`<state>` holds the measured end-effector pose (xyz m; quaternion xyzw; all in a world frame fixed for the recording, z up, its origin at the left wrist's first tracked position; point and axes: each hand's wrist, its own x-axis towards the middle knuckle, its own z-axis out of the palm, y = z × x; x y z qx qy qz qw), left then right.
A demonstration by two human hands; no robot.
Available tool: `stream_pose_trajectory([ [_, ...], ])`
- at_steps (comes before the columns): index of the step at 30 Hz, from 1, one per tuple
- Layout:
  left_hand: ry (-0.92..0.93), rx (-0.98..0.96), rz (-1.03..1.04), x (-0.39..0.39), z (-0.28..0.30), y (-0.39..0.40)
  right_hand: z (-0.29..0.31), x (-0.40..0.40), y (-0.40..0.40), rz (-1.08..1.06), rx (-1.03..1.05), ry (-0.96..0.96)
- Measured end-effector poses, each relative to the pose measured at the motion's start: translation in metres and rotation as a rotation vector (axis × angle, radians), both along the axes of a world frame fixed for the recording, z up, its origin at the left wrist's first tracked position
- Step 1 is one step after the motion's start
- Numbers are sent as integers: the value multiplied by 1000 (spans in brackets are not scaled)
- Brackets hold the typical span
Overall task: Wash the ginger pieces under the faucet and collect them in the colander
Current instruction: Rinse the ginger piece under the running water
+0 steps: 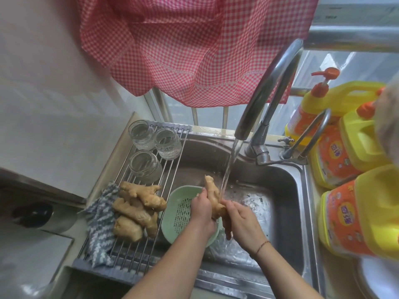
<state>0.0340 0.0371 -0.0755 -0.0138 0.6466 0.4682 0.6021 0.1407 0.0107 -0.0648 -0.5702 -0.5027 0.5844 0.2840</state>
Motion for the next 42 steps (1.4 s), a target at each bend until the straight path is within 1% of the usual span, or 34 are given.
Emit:
stream_pose_trajectory([
  [3, 8, 3, 2, -2, 3, 1, 4, -1, 0, -98, -75, 124],
  [6, -30, 31, 44, -5, 7, 4, 2, -1, 2, -203, -119, 169],
  [10, -75, 14, 112, -11, 11, 5, 3, -5, 7, -199, -206, 200],
  [13, -73, -13, 151, -14, 12, 6, 4, -9, 8, -153, -207, 261],
  [18, -56, -26, 155, -12, 11, 6, 3, -13, 3, -66, -52, 183],
  [22, -23, -15, 139, -8, 6, 6, -1, -13, 4, -95, 15, 147],
  [25, 12, -19, 143, -1, 7, 5, -5, -14, 5, -160, -8, 132],
  [28, 47, -23, 149, 7, 7, 3, -14, -14, 9, -247, -5, 68],
  [31, 43, -15, 151, 11, 10, 1, -17, -13, 16, -268, -81, 84],
  [34, 44, 14, 110, 9, 7, -1, -13, -10, 20, -224, -237, 216],
  [35, 56, 29, 82, 8, 5, -2, -10, -9, 20, -199, -256, 217],
  [36, 72, 41, 49, 7, 2, -3, -7, -8, 21, -163, -247, 172],
  [38, 63, 88, -16, 8, -1, -5, -6, -8, 22, -59, -173, 1],
  [40, -42, 160, -33, 8, -1, -6, -8, -7, 24, 29, -62, -200],
  [41, -105, 191, -27, 7, -2, -7, -10, -6, 25, 49, -13, -265],
  [42, -166, 212, -18, 5, -3, -6, -11, -4, 26, 47, 22, -284],
])
